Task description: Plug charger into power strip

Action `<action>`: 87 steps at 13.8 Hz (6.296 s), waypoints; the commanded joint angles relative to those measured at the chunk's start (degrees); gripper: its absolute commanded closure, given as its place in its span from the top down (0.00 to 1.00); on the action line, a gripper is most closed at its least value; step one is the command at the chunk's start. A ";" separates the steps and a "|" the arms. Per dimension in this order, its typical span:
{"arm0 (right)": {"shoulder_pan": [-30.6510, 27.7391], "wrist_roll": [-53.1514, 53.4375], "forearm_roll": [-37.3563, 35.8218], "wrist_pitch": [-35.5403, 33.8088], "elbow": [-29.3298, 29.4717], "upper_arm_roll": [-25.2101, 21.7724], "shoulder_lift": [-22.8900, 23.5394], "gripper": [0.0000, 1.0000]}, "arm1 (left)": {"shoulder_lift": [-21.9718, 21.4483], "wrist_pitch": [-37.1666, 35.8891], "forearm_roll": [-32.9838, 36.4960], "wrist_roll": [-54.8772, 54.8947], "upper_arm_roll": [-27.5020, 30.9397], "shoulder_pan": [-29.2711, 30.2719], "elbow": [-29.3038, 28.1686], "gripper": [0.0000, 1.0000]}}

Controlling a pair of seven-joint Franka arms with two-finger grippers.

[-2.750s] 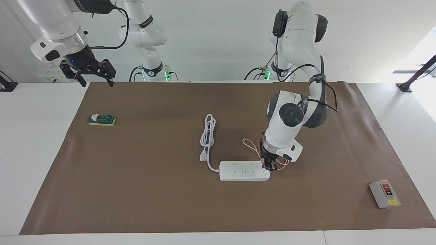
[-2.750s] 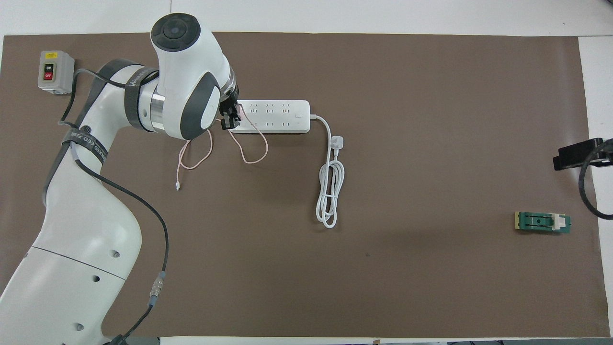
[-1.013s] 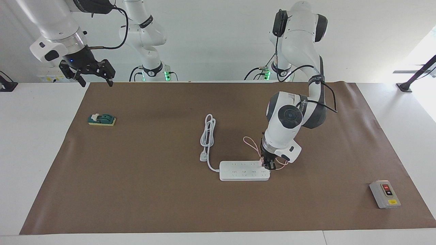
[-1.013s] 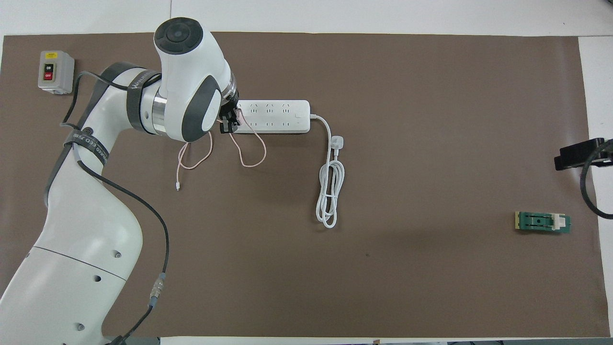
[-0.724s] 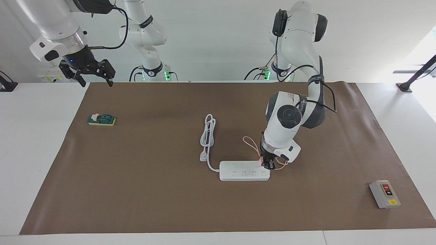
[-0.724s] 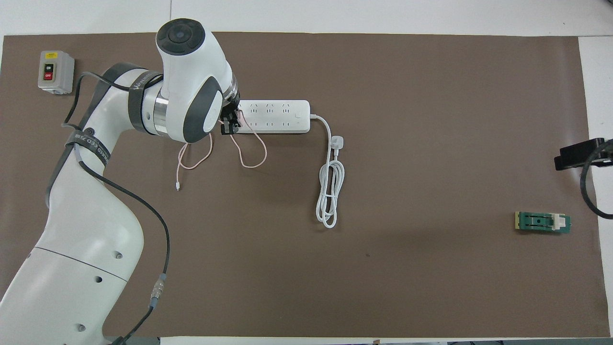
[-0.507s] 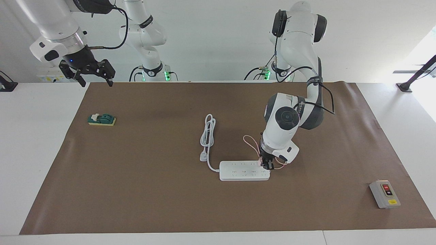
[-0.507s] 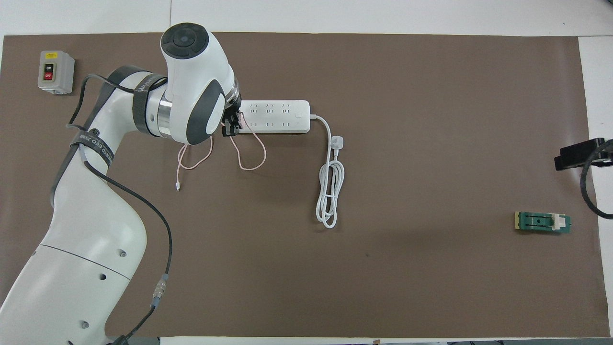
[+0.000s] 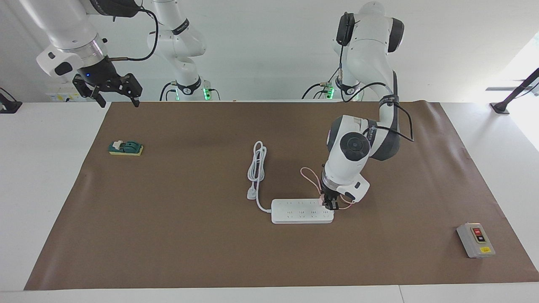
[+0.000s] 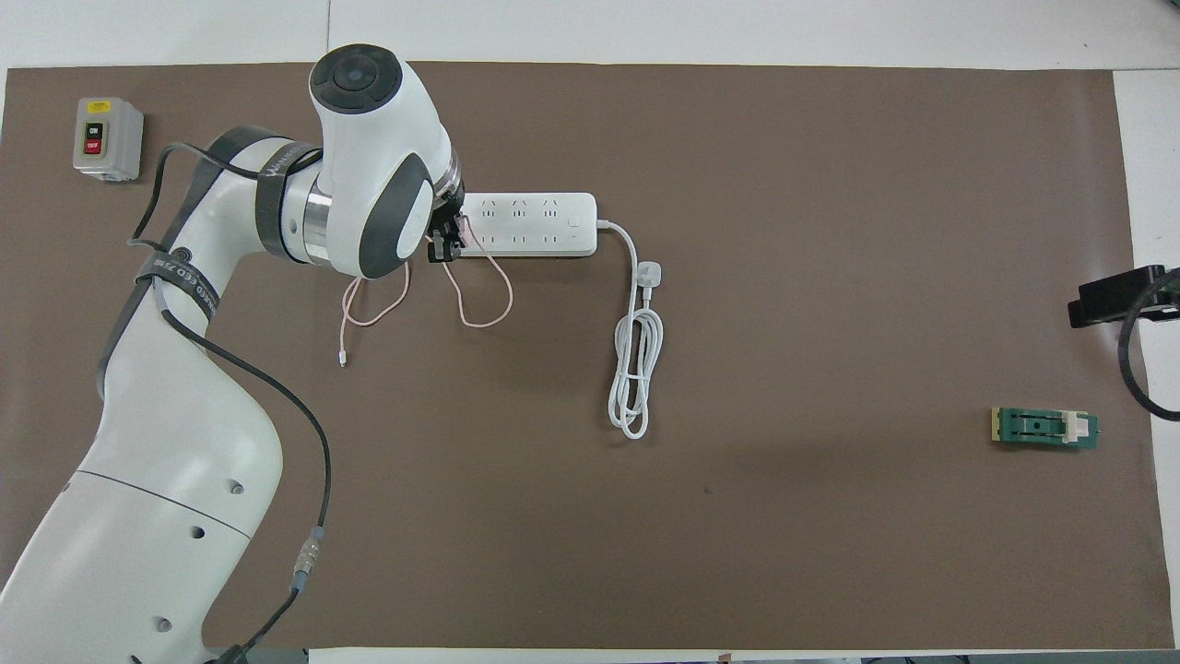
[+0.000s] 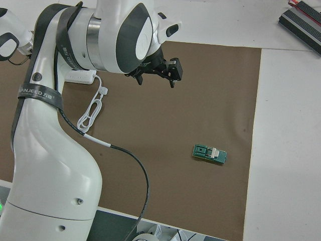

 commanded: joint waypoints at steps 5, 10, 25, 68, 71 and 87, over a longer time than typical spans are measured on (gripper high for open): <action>-0.93 -1.24 -0.37 -0.30 -1.10 0.49 -1.16 1.00 | -0.09 3.70 0.63 3.41 0.43 -0.28 -4.37 0.00; -0.93 -1.24 -0.37 -0.30 -1.10 0.49 -1.16 1.00 | -1.06 8.27 0.37 3.24 0.60 -0.63 -7.53 0.00; -0.93 -1.24 -0.37 -0.30 -1.10 0.49 -1.08 1.00 | -10.20 -6.13 0.72 17.26 1.13 4.10 -1.74 1.00; -1.37 -1.33 -0.37 -0.30 -1.01 -0.04 -1.16 1.00 | -39.55 -24.07 7.23 109.50 -1.95 21.43 -14.03 1.00; -1.37 -1.33 -0.37 -0.30 -1.09 -0.04 -1.08 1.00 | -40.87 -24.51 6.52 108.18 -2.04 21.43 -14.39 1.00; -1.37 -1.33 -0.37 -0.30 -1.01 -0.04 -1.08 1.00 | -40.96 -26.89 2.57 106.07 -2.12 21.51 -14.30 1.00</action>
